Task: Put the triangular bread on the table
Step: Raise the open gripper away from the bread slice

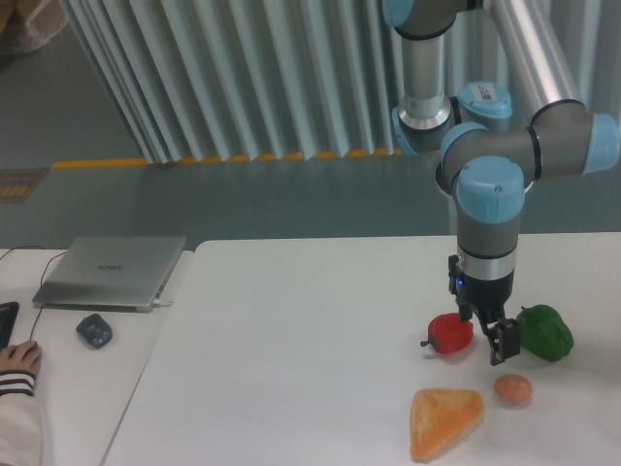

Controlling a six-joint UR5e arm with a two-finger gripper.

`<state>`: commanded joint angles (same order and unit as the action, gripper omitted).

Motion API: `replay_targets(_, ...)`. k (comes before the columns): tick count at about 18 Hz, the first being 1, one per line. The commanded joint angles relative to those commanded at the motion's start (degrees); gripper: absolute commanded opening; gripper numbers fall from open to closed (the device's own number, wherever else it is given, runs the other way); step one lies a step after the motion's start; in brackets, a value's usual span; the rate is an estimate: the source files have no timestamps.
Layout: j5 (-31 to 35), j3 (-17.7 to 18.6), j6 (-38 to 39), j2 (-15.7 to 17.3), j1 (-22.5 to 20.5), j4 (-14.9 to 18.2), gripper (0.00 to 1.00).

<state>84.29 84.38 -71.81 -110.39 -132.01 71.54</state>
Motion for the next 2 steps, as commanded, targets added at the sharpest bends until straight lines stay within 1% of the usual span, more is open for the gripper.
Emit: replay_targets(2, 0.26, 0.09, 0.0, -0.17, 0.17, -0.09, 1.0)
